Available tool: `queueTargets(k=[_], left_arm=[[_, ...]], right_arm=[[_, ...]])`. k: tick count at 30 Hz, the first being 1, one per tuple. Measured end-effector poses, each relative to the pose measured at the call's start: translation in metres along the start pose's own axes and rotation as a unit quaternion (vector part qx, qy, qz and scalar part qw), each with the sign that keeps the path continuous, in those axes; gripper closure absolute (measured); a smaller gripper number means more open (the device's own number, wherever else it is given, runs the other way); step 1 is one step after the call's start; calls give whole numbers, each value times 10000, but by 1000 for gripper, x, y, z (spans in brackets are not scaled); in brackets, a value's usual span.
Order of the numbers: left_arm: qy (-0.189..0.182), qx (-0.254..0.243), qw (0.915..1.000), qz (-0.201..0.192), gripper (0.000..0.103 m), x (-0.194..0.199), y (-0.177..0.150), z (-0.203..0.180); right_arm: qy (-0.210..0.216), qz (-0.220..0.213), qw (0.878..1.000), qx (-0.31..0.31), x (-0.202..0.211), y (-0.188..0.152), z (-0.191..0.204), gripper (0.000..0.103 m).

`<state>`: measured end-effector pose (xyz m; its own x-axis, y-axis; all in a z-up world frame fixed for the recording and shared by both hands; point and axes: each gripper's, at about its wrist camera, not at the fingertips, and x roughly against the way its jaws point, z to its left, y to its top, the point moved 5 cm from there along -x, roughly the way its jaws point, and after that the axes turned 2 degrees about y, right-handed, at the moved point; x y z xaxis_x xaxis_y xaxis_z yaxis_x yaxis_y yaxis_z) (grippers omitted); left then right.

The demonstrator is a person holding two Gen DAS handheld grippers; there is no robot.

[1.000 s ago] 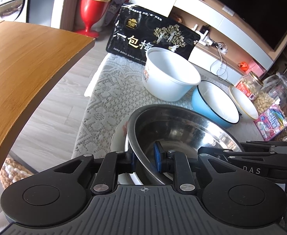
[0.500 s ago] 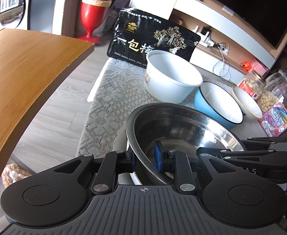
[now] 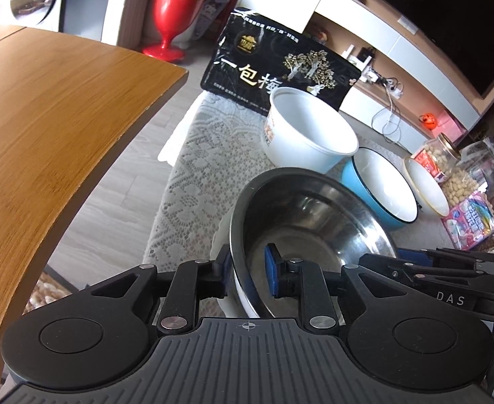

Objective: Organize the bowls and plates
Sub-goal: 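Open both tools and pull them back from the steel bowl rim, then move both tools to the rim of the gold-rimmed cream bowl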

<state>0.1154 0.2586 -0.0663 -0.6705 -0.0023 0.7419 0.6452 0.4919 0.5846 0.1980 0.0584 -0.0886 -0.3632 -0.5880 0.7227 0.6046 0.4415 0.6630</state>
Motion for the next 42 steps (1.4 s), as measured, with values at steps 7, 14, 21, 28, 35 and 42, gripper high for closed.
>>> queueTargets(k=[7,14,21,28,35,42], left_arm=[[43,-150,9999,-64,81,3,-1,-6],[320,-298,9990,-6,81,-4,-4,-7],[238,-228,9995,18,79,-6,-4,-9],[494,-328,9982,-44,80,-2,-2,-14],[858,-360,9943,-531,80,19,14,-26],[81,-543,9971,-522,80,6,29,-85]], right_arm=[[-446,-4,9989,170,-1,-5,-9,66],[-309,131,9993,131,-7,-15,-4,72],[-216,179,9995,125,-10,-19,-5,72],[18,182,9998,-83,-7,-27,-9,73],[108,-388,9986,-343,26,-29,-38,58],[-624,-1126,9910,-356,62,-28,-77,58]])
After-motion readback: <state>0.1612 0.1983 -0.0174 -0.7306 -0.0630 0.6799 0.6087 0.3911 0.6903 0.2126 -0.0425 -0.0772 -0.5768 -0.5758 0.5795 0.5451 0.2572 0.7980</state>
